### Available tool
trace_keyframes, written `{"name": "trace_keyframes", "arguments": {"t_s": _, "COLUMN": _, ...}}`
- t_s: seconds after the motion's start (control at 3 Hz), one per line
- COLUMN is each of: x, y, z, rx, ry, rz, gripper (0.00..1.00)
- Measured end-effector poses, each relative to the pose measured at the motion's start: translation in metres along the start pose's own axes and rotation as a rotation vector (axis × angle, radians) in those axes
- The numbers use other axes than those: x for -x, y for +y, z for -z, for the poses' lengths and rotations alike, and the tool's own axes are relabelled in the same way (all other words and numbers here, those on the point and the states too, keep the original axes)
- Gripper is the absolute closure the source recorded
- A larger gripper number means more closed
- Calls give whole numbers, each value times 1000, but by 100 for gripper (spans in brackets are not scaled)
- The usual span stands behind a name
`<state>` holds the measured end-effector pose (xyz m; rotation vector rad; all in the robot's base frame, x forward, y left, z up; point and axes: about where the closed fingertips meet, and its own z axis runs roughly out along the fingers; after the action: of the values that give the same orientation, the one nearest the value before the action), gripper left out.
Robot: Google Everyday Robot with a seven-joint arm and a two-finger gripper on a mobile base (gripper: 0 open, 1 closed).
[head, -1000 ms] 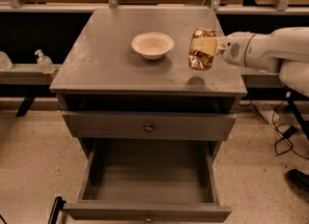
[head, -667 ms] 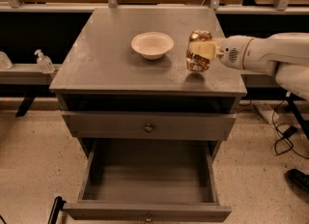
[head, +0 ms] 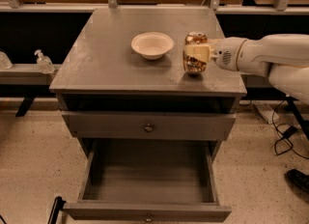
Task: Pick orange can from middle drawer and place on counter
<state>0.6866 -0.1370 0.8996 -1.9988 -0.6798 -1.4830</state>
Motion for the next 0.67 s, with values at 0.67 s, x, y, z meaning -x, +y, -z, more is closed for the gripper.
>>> {"name": "trace_keyframes", "arguments": {"t_s": 0.67, "x": -1, "y": -4, "z": -4, "rx": -7, "ry": 1, "rz": 5, "gripper": 36}}
